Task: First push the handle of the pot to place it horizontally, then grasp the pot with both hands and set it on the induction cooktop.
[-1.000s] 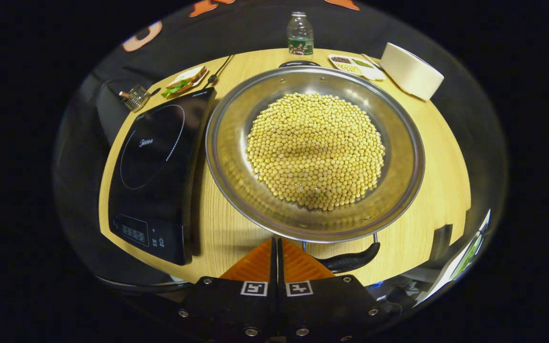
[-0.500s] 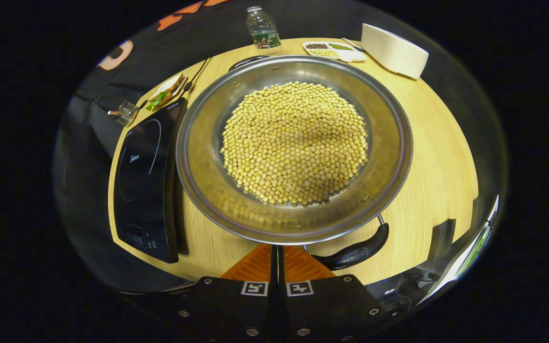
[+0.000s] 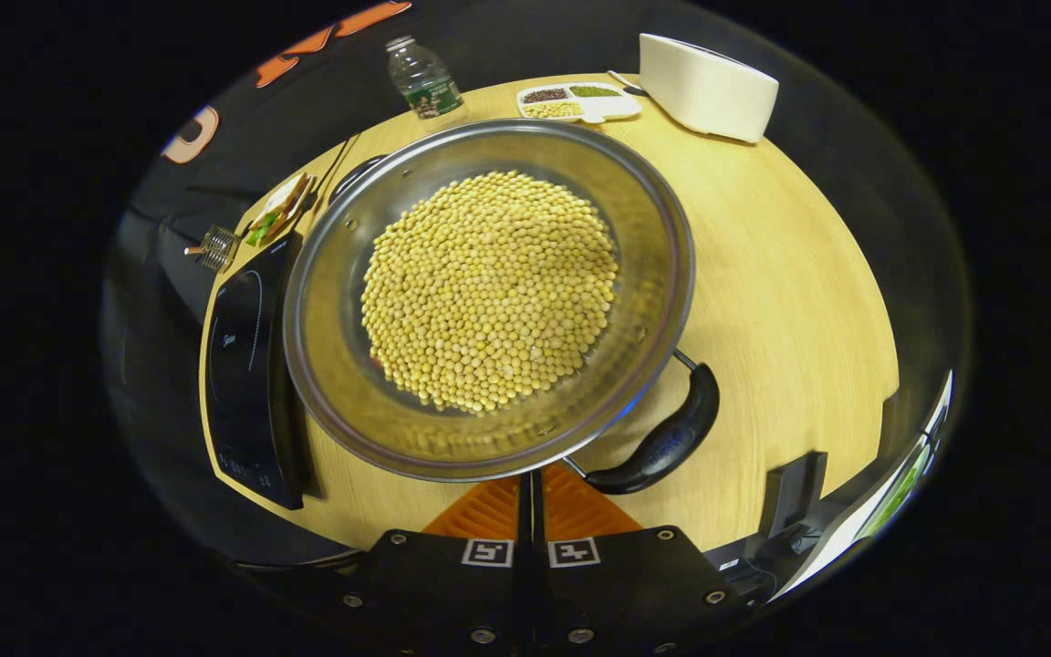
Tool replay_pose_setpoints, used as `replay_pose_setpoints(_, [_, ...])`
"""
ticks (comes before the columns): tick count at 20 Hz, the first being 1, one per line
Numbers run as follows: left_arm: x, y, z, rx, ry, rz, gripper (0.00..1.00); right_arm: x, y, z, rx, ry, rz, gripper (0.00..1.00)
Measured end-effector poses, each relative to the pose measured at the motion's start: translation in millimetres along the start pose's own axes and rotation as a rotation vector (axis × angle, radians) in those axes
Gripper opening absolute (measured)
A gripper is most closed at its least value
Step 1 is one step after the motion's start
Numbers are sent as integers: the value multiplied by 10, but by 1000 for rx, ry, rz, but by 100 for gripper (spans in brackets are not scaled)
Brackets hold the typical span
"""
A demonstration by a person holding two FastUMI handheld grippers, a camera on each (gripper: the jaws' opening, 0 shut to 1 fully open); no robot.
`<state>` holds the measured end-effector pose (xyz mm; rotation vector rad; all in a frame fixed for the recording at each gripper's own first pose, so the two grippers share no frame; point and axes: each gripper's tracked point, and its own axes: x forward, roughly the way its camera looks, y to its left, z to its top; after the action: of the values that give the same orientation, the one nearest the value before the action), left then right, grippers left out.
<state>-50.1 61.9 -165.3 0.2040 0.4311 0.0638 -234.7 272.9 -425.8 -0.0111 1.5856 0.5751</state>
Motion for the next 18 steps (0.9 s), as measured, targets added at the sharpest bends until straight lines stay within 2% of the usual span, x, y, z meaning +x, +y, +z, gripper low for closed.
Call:
replay_pose_setpoints(3, [57, -174, -58, 15, 36, -15, 97, 13, -168, 114, 8, 4, 1, 0])
replay_pose_setpoints(7, [112, -385, -145, 23, 80, -30, 97, 50, -547, 208, 28, 13, -47, 0])
replay_pose_setpoints(9, [132, -483, -181, 30, 95, -36, 97, 62, -573, 302, 68, 13, -18, 0])
replay_pose_setpoints(13, [205, -689, -282, 24, 135, -51, 97, 94, -704, 513, 63, -10, -30, 0])
replay_pose_setpoints(18, [298, -1052, -630, -6, 259, -112, 98, 149, -835, 804, 62, -18, -17, 0])
